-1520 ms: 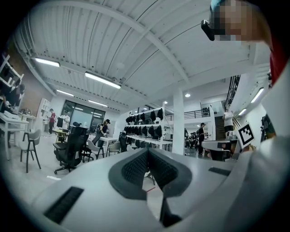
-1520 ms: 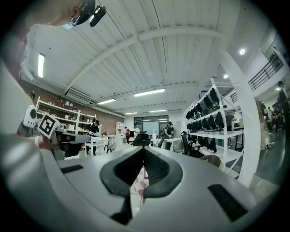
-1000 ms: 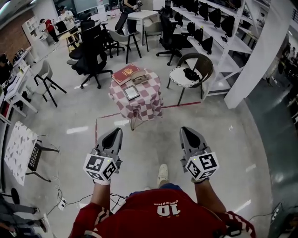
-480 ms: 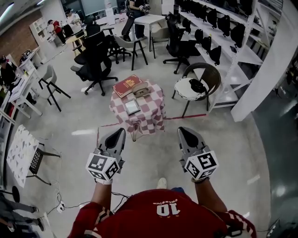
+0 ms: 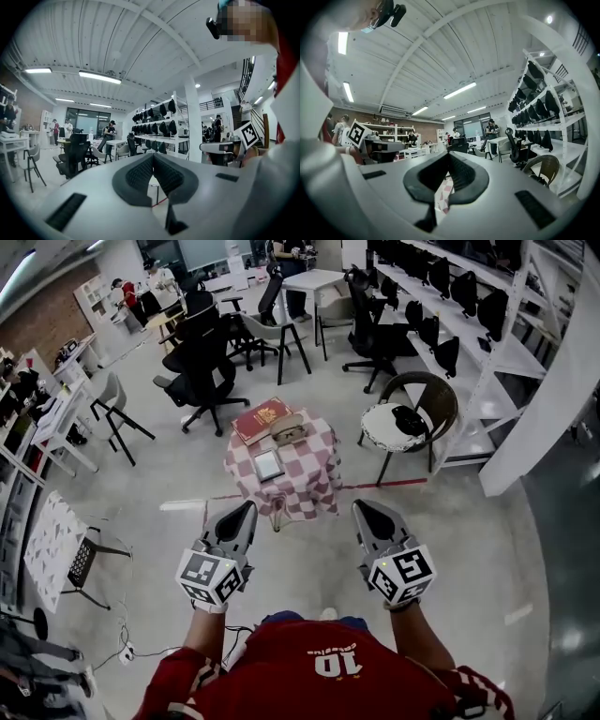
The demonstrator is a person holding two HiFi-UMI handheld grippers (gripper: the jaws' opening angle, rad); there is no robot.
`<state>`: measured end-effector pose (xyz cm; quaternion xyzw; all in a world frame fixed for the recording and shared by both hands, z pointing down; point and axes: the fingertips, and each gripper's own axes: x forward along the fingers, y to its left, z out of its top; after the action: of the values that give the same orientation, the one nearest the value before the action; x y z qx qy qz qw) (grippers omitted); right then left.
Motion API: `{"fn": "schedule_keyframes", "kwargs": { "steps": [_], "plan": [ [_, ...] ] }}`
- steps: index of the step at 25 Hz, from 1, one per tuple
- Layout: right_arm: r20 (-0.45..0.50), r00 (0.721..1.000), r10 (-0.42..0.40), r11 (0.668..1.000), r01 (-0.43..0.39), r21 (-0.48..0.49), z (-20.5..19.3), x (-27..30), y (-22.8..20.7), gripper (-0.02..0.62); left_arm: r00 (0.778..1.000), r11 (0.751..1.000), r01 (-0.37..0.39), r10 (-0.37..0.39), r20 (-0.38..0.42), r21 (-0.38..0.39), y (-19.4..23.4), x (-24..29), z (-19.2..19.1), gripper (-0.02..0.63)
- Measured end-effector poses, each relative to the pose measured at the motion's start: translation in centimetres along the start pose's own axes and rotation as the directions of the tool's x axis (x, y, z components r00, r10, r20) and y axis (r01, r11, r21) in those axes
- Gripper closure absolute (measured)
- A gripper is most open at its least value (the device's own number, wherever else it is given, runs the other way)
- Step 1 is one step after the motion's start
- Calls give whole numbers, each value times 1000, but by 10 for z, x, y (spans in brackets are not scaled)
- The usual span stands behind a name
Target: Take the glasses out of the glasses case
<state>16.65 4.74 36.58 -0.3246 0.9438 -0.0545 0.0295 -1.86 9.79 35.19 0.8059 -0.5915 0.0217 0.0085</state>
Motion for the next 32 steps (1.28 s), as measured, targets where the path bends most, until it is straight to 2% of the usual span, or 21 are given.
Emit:
{"fn": "schedule_keyframes", "kwargs": {
  "steps": [8, 16, 22, 32],
  "plan": [
    [-13, 1000, 13, 999, -12, 31, -13, 13, -14, 581, 1000, 1000, 3, -3, -15, 24, 2, 20, -3, 597],
    [-34, 999, -22, 1000, 22, 16, -17, 38, -34, 582, 1000, 1000, 18, -18, -26, 15, 30, 57, -18, 597],
    [-65, 997, -40, 999, 40, 3, -22, 84, -49, 581, 999, 999, 38, -37, -20, 13, 68, 99, -22, 597],
    [-88, 995, -37, 999, 36, -23, -17, 198, -77, 581, 999, 999, 37, -37, -9, -8, 166, 171, -19, 597]
  ]
}}
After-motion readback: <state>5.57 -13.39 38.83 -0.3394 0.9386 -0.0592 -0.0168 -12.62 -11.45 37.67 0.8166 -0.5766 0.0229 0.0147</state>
